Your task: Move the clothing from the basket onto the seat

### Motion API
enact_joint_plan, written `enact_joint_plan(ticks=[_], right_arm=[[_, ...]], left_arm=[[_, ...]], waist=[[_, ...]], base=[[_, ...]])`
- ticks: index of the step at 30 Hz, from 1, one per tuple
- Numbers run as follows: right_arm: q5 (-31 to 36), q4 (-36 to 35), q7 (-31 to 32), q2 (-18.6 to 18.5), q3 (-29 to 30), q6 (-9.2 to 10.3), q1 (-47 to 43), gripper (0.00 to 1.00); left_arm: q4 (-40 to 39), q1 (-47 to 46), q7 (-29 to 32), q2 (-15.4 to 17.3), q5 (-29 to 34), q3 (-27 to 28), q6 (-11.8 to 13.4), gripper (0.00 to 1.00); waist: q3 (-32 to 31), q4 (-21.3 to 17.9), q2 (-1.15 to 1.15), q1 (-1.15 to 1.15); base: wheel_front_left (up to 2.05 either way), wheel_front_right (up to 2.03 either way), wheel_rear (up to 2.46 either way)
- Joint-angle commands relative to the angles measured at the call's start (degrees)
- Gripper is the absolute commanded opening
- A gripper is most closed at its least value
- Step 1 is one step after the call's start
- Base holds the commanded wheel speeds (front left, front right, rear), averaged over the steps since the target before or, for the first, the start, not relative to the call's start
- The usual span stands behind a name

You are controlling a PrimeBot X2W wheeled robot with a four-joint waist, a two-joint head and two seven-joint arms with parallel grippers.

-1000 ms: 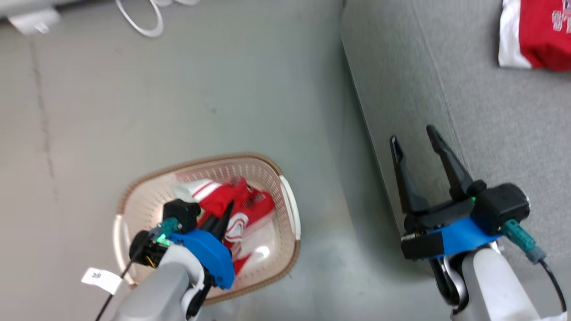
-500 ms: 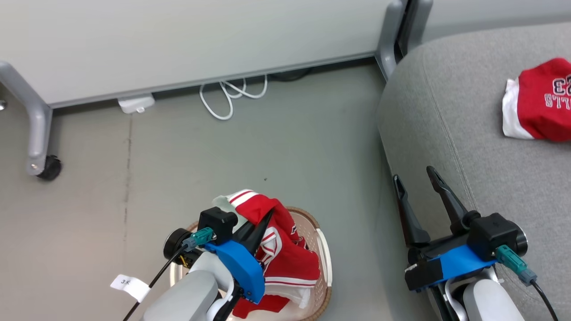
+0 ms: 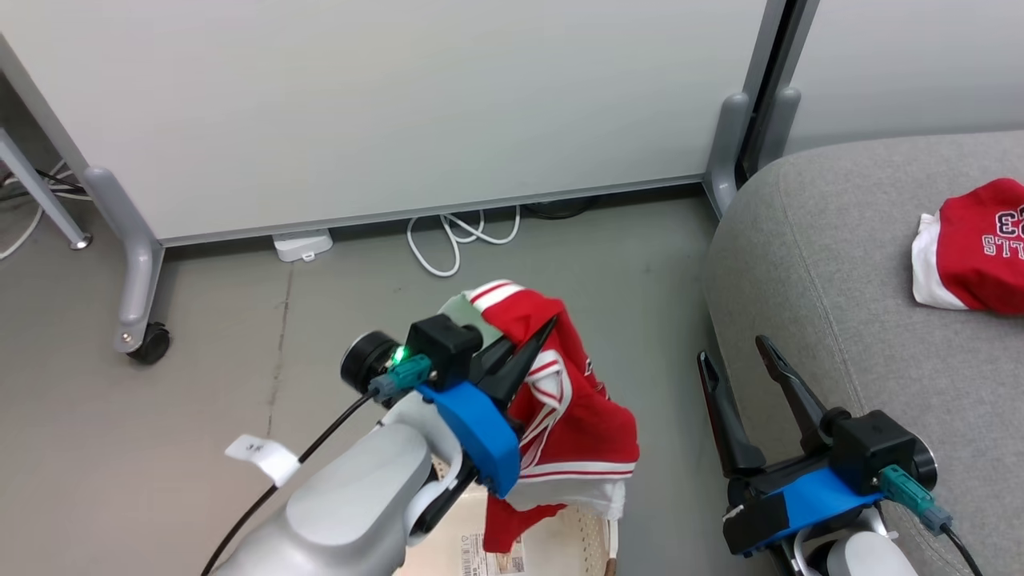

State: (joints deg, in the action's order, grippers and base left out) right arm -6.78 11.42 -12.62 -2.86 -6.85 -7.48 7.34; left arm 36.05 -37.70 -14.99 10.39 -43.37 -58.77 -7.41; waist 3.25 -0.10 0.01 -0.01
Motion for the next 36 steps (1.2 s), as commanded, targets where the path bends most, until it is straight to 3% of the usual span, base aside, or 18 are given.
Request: enact_joint_plan(ticks=[1,18,36], right_arm=[[-0.4,-0.1,0.2,0.0,-0.1,-0.03,-0.8,1.0],[-0.2,-1.7,2.4,0.0,-2.5,-0.03,-1.9,1.0],[-0.2,-1.4,3.3,0.0,-3.6,-0.03,-1.2,1.0]], left_arm=[[-0.2,-1.4,-0.3,-0.3,-0.2,-0.4,-0.1,0.0],[1.3,-14.5,-0.3,-4.2,-4.5,-8.9,-0.1,0.0],[2.4,-16.0,-0.3,-4.8,-8.0,-11.5,-0.1,0.0]], waist=[[-0.4,0.3,-0.01,0.01],[-1.7,1.2,-0.01,0.01],[-1.6,0.8,-0.01,0.01]], base=[[0.0,0.0,0.0],[0.0,0.0,0.0],[0.0,0.0,0.0]])
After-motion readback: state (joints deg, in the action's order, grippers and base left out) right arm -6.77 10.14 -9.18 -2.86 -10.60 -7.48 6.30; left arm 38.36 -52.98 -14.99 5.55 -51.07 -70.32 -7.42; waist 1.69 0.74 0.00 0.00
